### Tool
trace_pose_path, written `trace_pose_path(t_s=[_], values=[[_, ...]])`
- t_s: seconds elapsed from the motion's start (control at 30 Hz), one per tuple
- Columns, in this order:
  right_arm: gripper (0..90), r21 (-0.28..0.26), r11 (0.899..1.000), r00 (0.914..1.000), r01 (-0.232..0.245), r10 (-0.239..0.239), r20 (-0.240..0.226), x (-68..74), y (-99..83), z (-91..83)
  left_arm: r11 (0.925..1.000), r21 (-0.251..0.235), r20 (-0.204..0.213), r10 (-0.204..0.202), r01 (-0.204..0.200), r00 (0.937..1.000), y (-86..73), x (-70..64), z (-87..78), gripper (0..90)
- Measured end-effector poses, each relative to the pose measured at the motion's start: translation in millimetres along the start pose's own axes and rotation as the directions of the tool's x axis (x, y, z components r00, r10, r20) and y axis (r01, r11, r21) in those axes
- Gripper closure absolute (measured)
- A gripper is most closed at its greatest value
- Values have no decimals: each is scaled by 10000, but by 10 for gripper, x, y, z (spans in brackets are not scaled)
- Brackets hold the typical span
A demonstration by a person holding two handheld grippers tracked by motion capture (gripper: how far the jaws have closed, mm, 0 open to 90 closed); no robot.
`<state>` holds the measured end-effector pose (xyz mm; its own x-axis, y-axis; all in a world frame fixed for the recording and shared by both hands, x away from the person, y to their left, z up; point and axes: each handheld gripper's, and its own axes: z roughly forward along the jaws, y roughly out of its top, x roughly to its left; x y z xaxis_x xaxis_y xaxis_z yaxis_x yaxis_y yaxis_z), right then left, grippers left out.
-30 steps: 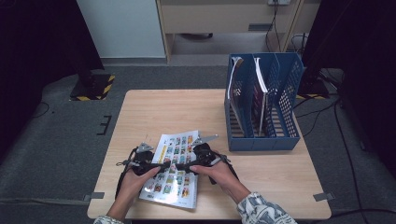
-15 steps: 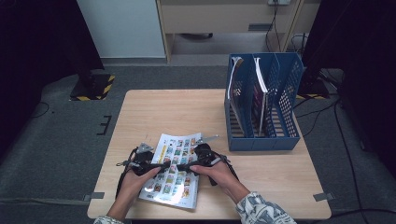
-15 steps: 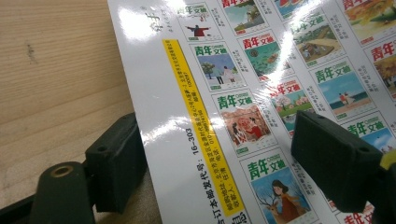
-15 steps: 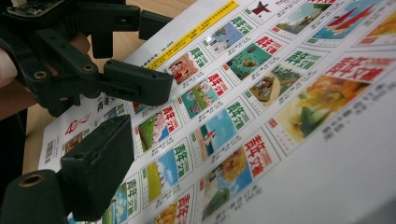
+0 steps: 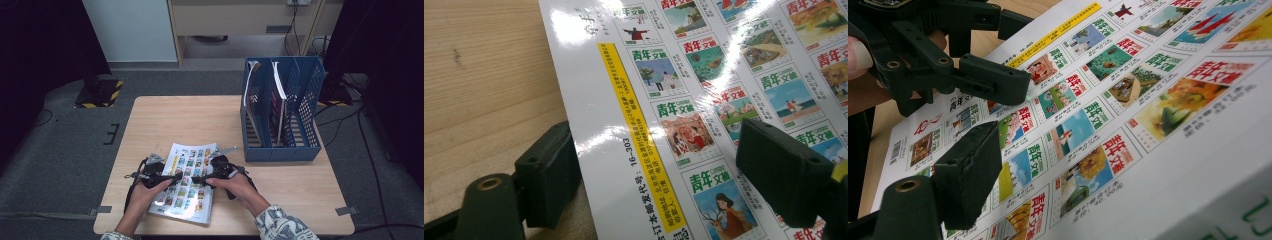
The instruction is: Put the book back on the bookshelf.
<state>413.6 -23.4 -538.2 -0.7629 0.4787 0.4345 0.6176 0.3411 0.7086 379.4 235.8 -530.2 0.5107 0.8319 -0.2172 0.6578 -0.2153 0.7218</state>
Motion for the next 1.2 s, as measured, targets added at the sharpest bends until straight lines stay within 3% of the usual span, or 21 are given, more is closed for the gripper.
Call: trace_pose_path(t_s=[0.1,0.3,0.43,0.5,0.7,1.2], values=[[193,-16,10000,10000,-39,39,-15,-2,2,1,10000,43,33,-29,29,10000,6,9,-4,187],[212,-60,9993,9993,-367,366,-61,-8,-4,-14,9998,28,160,-186,186,9997,17,67,-38,284],[327,155,9983,9982,-571,567,212,-12,5,-52,9999,-52,77,-148,148,9999,39,95,-77,425],[386,181,9975,9968,-681,673,431,-12,9,-62,9999,-44,42,-143,143,9999,46,97,-84,452],[475,50,9961,9951,-886,883,454,-30,17,-73,9999,-138,-192,-62,60,9998,68,99,-118,576],[541,-197,9988,9953,447,-428,868,96,161,-146,9983,-498,-146,-307,299,9994,108,142,-207,734]])
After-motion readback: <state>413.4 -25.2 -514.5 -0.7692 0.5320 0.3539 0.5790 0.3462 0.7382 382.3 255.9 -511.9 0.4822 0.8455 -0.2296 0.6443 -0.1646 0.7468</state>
